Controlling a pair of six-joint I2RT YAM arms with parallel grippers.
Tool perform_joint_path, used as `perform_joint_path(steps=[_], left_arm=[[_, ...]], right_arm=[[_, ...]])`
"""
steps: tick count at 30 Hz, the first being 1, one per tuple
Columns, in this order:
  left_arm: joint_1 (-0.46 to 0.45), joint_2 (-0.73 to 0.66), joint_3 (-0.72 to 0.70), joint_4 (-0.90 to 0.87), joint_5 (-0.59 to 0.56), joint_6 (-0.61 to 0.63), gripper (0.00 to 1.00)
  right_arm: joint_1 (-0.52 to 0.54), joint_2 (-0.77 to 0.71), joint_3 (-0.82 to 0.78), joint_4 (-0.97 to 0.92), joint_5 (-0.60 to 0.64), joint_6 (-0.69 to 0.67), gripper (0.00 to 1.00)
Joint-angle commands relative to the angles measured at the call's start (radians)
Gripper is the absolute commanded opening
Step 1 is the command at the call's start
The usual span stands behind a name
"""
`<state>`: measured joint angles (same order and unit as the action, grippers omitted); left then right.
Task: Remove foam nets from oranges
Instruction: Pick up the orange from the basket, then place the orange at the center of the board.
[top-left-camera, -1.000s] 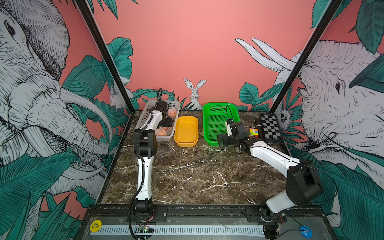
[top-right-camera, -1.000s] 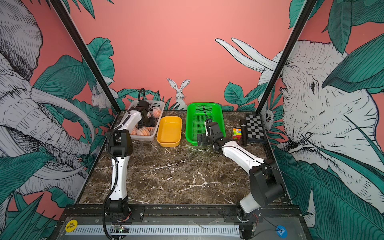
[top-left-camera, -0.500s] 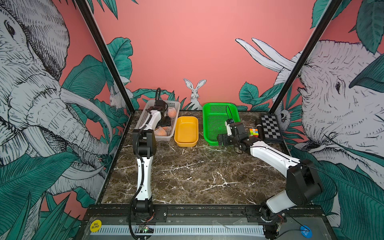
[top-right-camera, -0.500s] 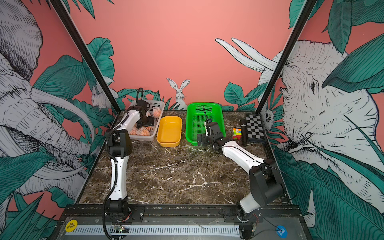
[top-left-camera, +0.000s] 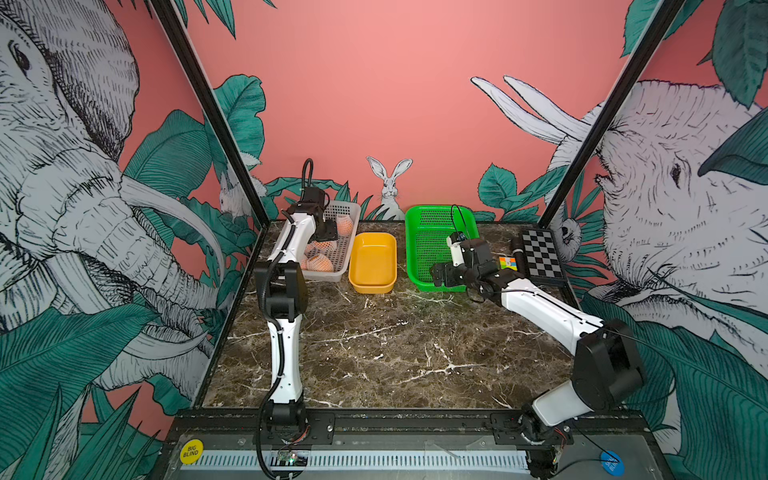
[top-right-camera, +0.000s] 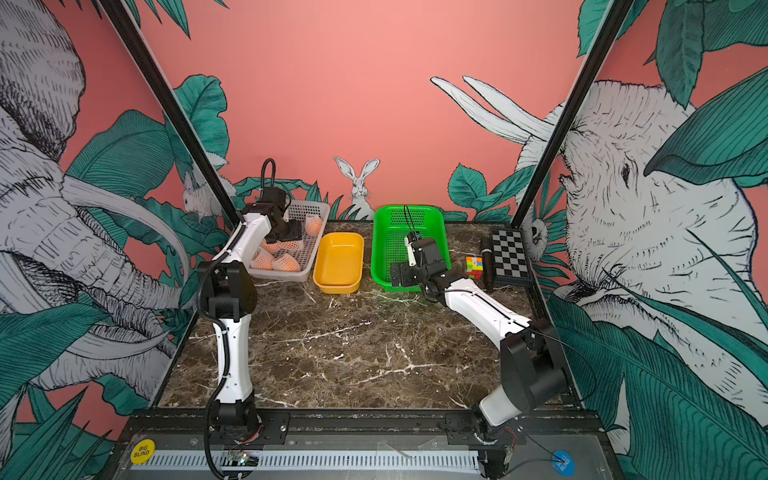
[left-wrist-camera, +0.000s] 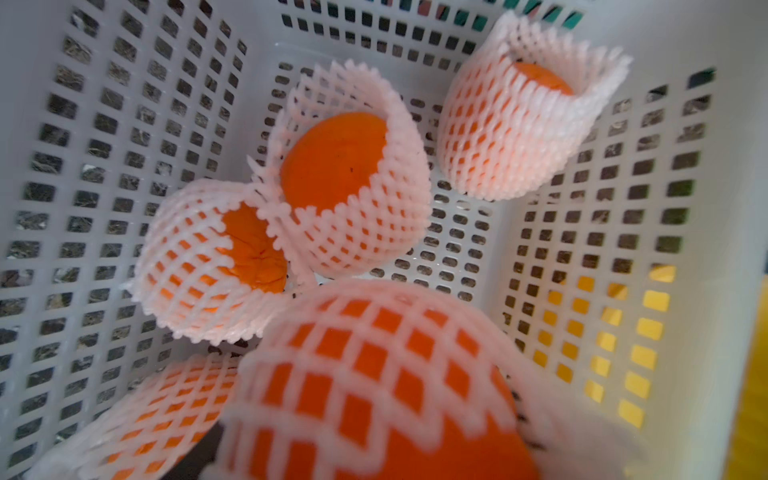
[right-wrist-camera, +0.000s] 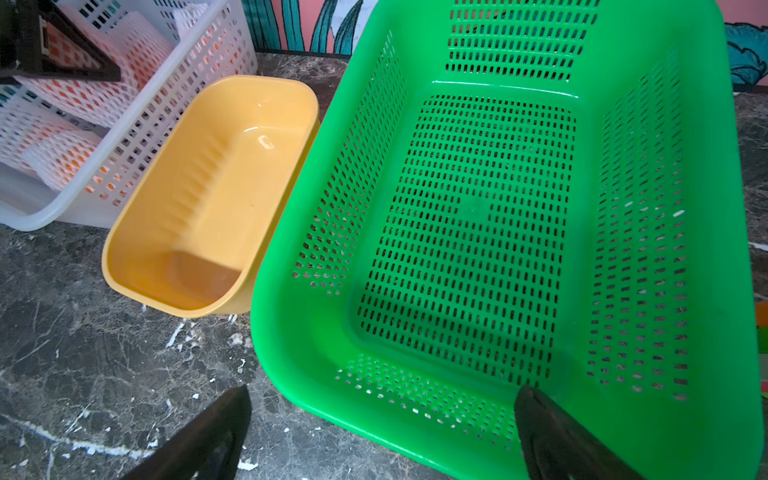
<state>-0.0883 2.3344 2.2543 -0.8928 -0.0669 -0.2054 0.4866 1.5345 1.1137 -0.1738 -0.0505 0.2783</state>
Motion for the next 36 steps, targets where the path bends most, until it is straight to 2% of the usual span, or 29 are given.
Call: perform_joint_path(steps=[1,4,6,9,15,22,26,28,36], left_arm=[[0.005,-0.068,0.016,-0.057,0.006,0.006,0.56],[0.001,-0.106,0.009,-0.087,0.026,0.005,0.55],[-0.015,-0.162,-0.046,-0.086,0.039,0.004,0.54],[-0.053,-0.292,-0.198,-0.05,0.037,0.014,0.54],[-0.123,-0.564,-0.484,0.016,0.026,0.013,0.53],[-0.295,-0.795,-0.816,0.069,0.056,-0.023,0.53],[-0.416,-0.856,-0.946,0.115,0.067,-0.049,0.52],[-0.474,-0.867,-1.026,0.192,0.08,-0.057,0.52],[-0.607,-0.839,-1.205,0.324,0.139,-0.076,0.53]], right_arm=[[0.008,-0.011,0.026,0.013,-0.04,-0.023,0.99],[0.01,-0.021,0.03,0.022,-0.078,-0.044,0.99],[0.022,-0.038,0.018,0.04,-0.109,-0.069,0.99],[0.054,-0.088,-0.019,0.066,-0.134,-0.099,0.99],[0.127,-0.225,-0.194,0.178,-0.149,-0.149,0.99],[0.221,-0.39,-0.438,0.271,-0.12,-0.198,0.99],[0.24,-0.457,-0.566,0.347,-0.098,-0.178,0.99],[0.243,-0.479,-0.631,0.4,-0.083,-0.153,0.99],[0.292,-0.482,-0.754,0.489,-0.078,-0.12,0.99]])
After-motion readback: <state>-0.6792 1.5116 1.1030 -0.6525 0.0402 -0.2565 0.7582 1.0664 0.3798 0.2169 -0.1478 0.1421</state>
